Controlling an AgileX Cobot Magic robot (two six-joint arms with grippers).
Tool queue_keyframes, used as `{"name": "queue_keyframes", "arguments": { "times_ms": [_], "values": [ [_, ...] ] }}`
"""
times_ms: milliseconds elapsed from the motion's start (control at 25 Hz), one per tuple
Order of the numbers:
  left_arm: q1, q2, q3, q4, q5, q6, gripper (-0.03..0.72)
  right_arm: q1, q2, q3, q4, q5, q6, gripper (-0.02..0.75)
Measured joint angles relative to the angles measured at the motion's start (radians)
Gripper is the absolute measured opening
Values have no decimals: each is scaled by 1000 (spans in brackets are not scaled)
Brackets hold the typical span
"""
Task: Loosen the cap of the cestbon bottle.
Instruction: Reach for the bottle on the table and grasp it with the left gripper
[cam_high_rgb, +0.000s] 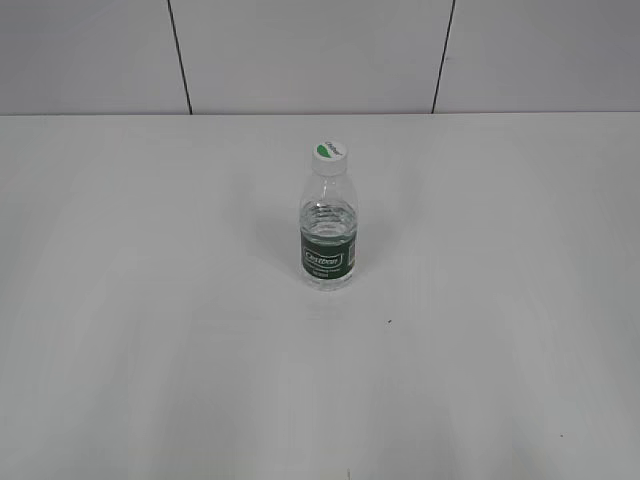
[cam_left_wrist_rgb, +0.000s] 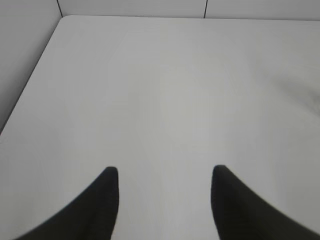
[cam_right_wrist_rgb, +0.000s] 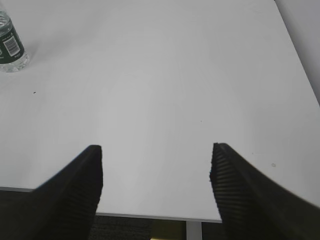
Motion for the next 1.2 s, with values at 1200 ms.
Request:
{"name": "queue_keyframes", "arguments": {
  "times_ms": [1200],
  "values": [
    [0, 408, -19, 106, -613, 0, 371, 0, 0, 0, 0, -1, 0, 517]
  ]
}}
